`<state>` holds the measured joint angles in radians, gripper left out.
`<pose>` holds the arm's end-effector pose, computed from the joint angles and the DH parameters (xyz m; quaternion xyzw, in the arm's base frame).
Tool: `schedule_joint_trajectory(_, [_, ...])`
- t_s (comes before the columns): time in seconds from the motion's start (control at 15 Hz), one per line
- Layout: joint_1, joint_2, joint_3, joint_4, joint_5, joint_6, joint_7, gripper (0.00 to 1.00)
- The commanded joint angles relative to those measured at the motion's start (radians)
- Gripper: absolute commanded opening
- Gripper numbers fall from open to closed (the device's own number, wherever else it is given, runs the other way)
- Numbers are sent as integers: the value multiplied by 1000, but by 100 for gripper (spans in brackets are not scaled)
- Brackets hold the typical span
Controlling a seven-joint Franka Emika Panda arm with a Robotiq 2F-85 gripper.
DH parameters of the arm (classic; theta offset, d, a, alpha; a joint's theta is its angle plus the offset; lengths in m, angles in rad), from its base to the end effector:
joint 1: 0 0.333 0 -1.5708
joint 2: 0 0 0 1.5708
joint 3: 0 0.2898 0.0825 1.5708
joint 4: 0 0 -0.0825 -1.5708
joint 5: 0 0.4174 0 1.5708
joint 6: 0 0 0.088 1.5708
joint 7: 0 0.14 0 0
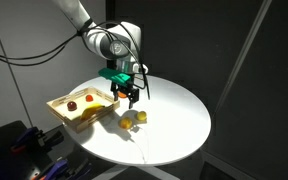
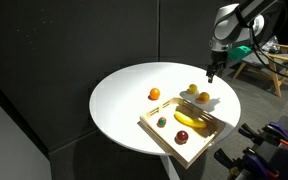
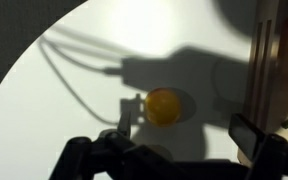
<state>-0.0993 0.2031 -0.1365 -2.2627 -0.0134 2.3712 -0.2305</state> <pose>0.5237 -0.1291 0.1795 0.9988 0.0031 -0.0494 0.0070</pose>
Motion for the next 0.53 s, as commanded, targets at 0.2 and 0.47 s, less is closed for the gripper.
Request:
schedule_joint_trajectory(0.2, [-17,9,19,12,-5,-3,3,100])
schedule_joint_trajectory(0.47, [-16,14,19,14,-9,0,5,100])
